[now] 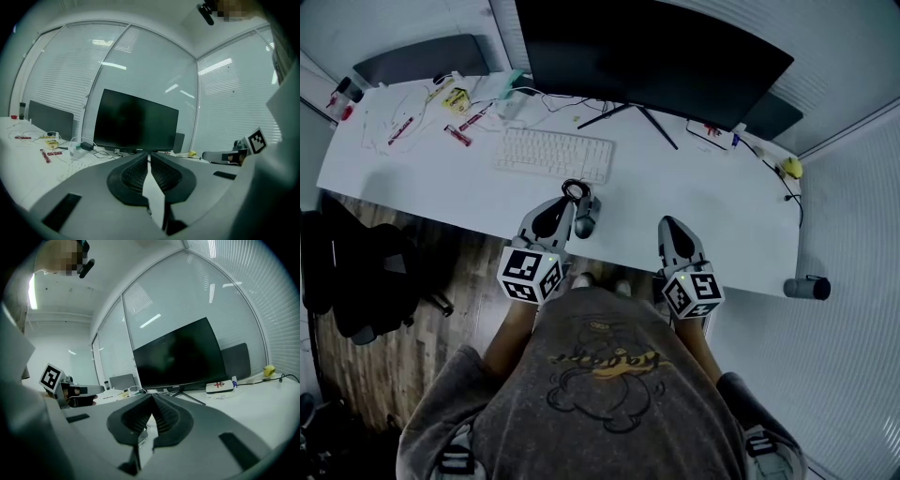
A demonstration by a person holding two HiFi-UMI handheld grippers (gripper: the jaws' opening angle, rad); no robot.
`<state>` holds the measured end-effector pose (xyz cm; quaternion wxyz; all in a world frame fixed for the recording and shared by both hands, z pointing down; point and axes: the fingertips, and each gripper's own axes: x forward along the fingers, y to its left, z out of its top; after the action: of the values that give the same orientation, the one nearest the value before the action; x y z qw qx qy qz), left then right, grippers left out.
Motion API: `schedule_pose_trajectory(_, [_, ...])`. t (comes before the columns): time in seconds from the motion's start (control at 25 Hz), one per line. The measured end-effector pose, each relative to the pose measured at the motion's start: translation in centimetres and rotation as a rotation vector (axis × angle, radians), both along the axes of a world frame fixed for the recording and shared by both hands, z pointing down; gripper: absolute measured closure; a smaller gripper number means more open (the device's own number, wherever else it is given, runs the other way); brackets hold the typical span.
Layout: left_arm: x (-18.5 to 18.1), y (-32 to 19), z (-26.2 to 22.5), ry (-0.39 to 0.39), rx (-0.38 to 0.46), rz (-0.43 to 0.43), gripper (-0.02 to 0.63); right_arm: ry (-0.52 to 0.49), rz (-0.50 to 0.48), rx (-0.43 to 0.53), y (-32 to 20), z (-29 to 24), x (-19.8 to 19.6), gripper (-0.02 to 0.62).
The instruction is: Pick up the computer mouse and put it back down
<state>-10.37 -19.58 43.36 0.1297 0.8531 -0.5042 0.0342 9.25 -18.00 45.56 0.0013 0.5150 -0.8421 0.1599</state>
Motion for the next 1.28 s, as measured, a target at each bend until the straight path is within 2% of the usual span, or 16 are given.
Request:
schedule_pose_trajectory(0.24, [0.3,-0.4,0.3,-0.011,-0.003,-0.031,0.574,-0.002,-0.031,-0.004,-0.8,0.1,0.3,0.588])
schedule_pose_trajectory(0.44, [0.8,-0.9,0.8,-0.020,-0.011,-0.045,0.449,-0.007,-0.037,-0.010,-1.2,0.5,1.1,0.588])
schedule_pose_trajectory(0.84, [1.2,-1.8,2.7,-0.095,-0.057,-0.073,0.284,-0.016,-0.049,-0.021,-1.4,1.0,2.0,0.589])
schedule_pose_trajectory(1.28, [2.6,-3.2,10.7,-0.209,-0.217,-0.036,0.261,-0.012,-0.023,-0.041,-0.8,1.7,3.9,0.588])
